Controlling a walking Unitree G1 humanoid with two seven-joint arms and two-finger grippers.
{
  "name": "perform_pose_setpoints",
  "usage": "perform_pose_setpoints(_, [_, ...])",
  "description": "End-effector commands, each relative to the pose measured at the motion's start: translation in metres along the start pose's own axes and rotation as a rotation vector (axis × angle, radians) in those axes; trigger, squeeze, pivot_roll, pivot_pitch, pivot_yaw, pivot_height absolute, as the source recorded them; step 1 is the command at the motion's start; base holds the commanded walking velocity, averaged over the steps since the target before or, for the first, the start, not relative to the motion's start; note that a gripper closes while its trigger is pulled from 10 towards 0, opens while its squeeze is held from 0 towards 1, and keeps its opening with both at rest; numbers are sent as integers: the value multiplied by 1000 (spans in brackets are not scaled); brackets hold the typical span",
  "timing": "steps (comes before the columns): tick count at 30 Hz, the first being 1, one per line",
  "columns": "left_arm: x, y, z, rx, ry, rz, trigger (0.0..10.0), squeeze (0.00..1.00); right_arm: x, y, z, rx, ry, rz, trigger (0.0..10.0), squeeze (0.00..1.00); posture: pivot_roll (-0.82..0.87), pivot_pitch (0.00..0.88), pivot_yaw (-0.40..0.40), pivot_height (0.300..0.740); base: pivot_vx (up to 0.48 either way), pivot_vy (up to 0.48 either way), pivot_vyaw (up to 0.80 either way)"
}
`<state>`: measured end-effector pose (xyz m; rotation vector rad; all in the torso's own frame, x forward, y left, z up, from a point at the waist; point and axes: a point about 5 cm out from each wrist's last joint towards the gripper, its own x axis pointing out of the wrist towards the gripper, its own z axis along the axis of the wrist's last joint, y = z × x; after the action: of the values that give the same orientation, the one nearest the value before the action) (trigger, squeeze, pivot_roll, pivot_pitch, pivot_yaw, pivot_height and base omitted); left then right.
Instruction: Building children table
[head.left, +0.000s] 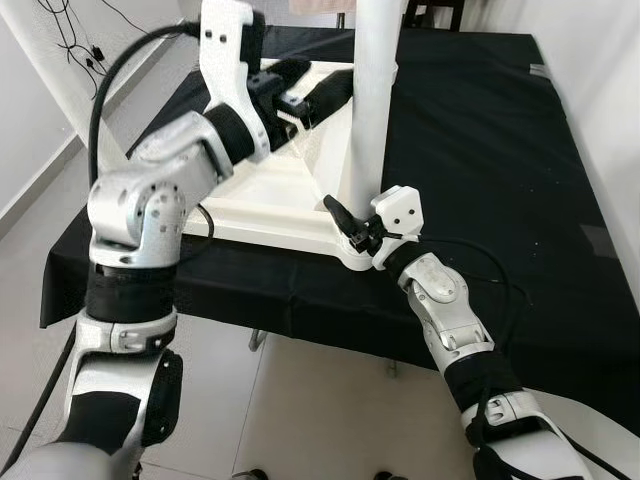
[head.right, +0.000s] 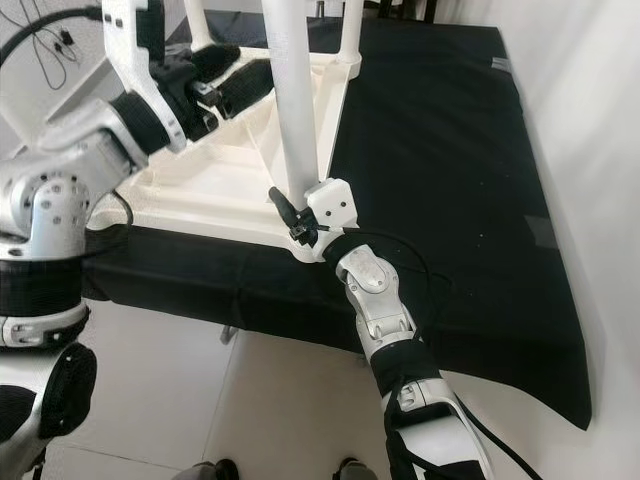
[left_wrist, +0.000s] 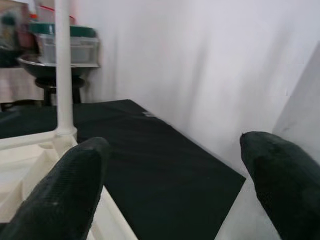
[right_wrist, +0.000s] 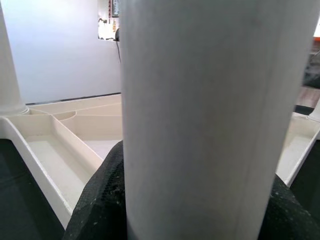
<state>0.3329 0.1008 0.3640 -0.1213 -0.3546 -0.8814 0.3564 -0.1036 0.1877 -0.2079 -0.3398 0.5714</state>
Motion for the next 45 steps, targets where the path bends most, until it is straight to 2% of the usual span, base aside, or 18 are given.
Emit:
perform_pose_setpoints(1, [10,-17,7,5,-17,-143,10000,1000,-4,18,-21,0,117,114,10000,0,17,196,43,740,0,0,0])
perform_pose_setpoints(3, [12,-23,9,15,-8,-223,10000,1000,-2,18,-21,4,123,121,10000,0,15,197,45,740,0,0,0])
perform_pose_setpoints(5, [8,-33,8,26,17,-341,10000,1000,0,17,-21,17,136,116,10000,0,14,197,46,740,0,0,0])
perform_pose_setpoints(7, [7,-36,7,30,26,-378,10000,1000,1,17,-21,23,142,112,10000,0,14,197,46,740,0,0,0])
perform_pose_setpoints(8, [1,-40,6,64,50,-428,10000,1000,4,14,-20,56,154,91,10000,0,10,196,48,740,0,0,0])
perform_pose_setpoints(11, [-2,-40,6,79,57,-432,10000,1000,6,12,-19,63,160,81,10000,0,10,196,48,740,0,0,0])
perform_pose_setpoints(15, [-21,-42,18,136,54,-452,10000,1000,11,7,-18,91,174,61,10000,0,11,193,43,740,0,0,0])
perform_pose_setpoints(20, [-25,-42,25,159,34,-433,10000,1000,13,8,-17,96,173,77,10000,0,15,191,37,740,0,0,0])
perform_pose_setpoints(22, [-24,-40,27,172,14,-398,10000,439,14,11,-17,104,168,96,10000,0,18,187,32,740,0,0,0])
perform_pose_setpoints(24, [-24,-40,28,173,2,-384,10000,439,14,13,-16,111,165,106,10000,0,18,187,32,740,0,0,0])
perform_pose_setpoints(25, [-23,-39,28,172,-4,-378,10000,243,14,13,-16,110,166,108,10000,0,18,187,32,740,0,0,0])
perform_pose_setpoints(26, [-23,-39,28,172,-4,-378,10000,243,14,13,-16,110,166,108,10000,0,18,187,32,740,0,0,0])
perform_pose_setpoints(27, [-21,-37,29,172,-24,-341,10000,0,13,15,-17,109,172,119,10000,0,17,183,31,740,0,0,0])
perform_pose_setpoints(29, [-15,-32,30,163,-57,-269,10000,0,12,17,-19,113,184,138,10000,0,11,178,35,740,0,0,0])
perform_pose_setpoints(36, [-9,-25,33,137,-112,-200,10000,0,10,12,-25,103,236,114,10000,0,4,176,38,740,0,0,0])
perform_pose_setpoints(42, [-10,-23,35,115,-138,-174,10000,0,10,9,-26,122,250,89,10000,0,6,181,37,740,0,0,0])
perform_pose_setpoints(45, [-14,-22,33,97,-150,-133,10000,0,11,6,-26,134,253,72,10000,0,9,183,40,740,0,0,0])
